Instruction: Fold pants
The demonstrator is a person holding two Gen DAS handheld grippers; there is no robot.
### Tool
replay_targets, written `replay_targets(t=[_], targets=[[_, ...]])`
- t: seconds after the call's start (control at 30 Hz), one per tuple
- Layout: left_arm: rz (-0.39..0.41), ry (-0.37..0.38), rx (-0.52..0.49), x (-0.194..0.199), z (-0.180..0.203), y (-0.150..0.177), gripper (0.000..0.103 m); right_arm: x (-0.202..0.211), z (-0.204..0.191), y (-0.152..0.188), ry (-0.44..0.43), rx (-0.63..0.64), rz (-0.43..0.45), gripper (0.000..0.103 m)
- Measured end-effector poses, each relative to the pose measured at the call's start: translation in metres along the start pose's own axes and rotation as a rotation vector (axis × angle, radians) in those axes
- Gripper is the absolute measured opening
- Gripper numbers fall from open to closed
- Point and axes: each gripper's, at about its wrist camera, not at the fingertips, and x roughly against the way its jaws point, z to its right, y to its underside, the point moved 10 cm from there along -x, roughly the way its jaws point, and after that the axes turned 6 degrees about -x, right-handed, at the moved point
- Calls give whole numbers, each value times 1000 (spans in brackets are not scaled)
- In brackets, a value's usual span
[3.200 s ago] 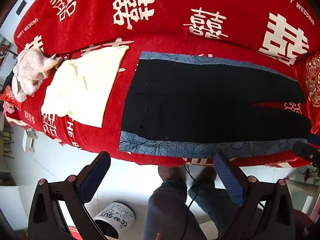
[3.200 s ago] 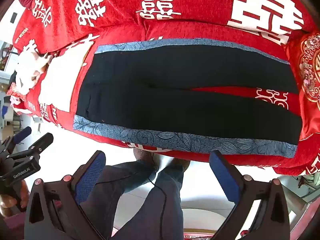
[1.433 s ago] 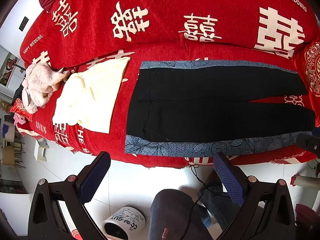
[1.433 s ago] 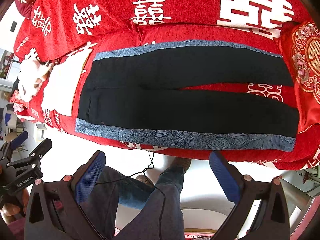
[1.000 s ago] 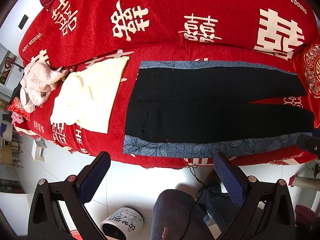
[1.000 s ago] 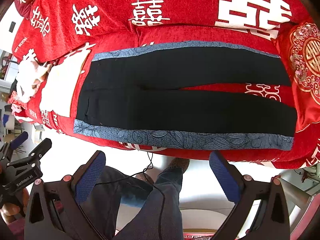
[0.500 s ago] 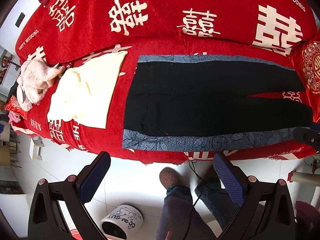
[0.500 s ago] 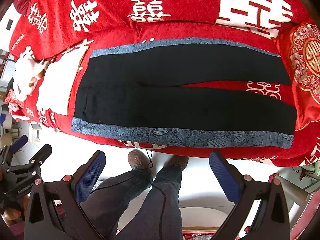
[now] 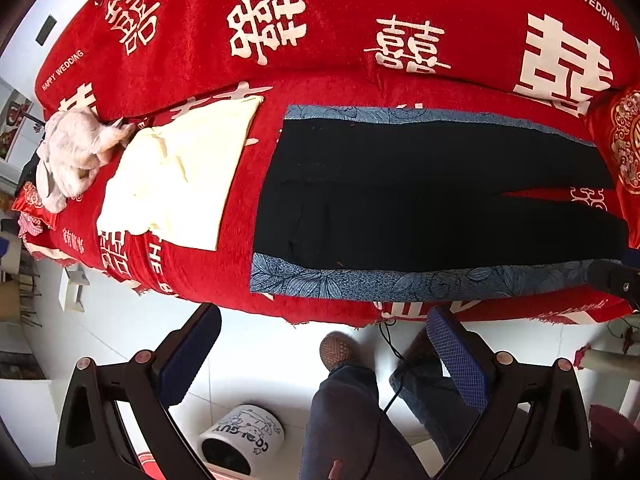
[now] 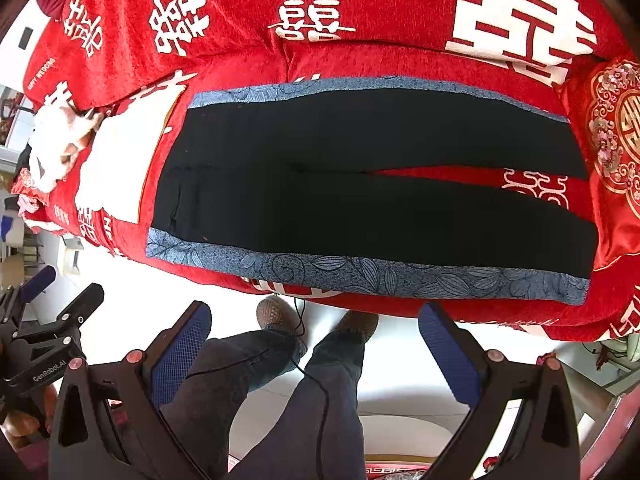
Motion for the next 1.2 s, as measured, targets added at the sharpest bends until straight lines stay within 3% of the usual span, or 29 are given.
replay_targets(t=[0.3, 0.47, 0.63, 0.83, 0.9, 0.97, 1.0, 1.2], targets=[[12, 34, 16, -12, -13, -5, 103, -4, -5, -1, 16, -20, 7, 103], [-29, 113, 53, -45, -24, -2, 103, -18, -7, 1, 1, -75, 23, 103], [-79, 211, 163, -91, -44, 14, 103, -52, -24, 19, -194, -181, -32, 103], [-117, 277, 257, -156, -60, 41, 103, -129, -55, 47, -414, -322, -128, 102], [-129, 308, 303, -176, -64, 51, 103, -159, -69, 58, -455, -327, -162, 100], [-139, 347, 363, -192, -65, 60, 103, -182, -83, 63, -499, -334, -190, 83], [-130, 374, 391, -197, -66, 63, 103, -193, -90, 65, -528, -341, -204, 80], [-74, 527, 454, -227, -61, 66, 103, -255, -114, 56, -642, -382, -179, 80]])
